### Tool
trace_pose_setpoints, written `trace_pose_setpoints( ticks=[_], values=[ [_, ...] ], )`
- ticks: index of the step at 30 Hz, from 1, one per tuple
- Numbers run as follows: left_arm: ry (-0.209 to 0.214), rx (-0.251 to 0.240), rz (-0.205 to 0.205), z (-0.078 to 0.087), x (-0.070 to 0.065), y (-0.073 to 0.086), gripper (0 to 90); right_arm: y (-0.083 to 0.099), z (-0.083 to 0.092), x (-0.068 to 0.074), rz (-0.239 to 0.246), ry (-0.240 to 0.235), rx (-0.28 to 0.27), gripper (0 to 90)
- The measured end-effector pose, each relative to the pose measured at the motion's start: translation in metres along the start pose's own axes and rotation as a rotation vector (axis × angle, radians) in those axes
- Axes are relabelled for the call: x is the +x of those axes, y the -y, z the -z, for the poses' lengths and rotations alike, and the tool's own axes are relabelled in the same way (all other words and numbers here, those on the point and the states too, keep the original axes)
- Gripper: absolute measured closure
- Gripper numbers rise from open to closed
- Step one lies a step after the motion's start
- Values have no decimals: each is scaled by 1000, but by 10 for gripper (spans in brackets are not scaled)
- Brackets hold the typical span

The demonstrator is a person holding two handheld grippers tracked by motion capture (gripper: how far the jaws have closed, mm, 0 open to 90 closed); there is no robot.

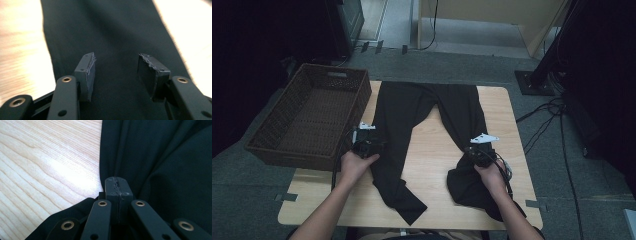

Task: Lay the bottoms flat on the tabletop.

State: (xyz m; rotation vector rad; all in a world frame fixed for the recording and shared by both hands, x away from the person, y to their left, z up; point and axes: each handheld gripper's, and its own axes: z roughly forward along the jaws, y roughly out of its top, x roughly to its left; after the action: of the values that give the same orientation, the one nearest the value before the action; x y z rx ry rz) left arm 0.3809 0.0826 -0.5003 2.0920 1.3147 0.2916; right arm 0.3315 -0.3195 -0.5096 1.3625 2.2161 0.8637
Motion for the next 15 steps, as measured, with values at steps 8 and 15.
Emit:
trace_pose_setpoints(
  ticks=[8, 15],
  values=[
    [-147, -5, -24, -2, 4, -2, 596, 9, 11, -27, -48, 86, 34, 900],
    [-57, -48, 7, 1, -5, -13, 573, 21, 20, -44, -117, 80, 19, 896]
  ],
)
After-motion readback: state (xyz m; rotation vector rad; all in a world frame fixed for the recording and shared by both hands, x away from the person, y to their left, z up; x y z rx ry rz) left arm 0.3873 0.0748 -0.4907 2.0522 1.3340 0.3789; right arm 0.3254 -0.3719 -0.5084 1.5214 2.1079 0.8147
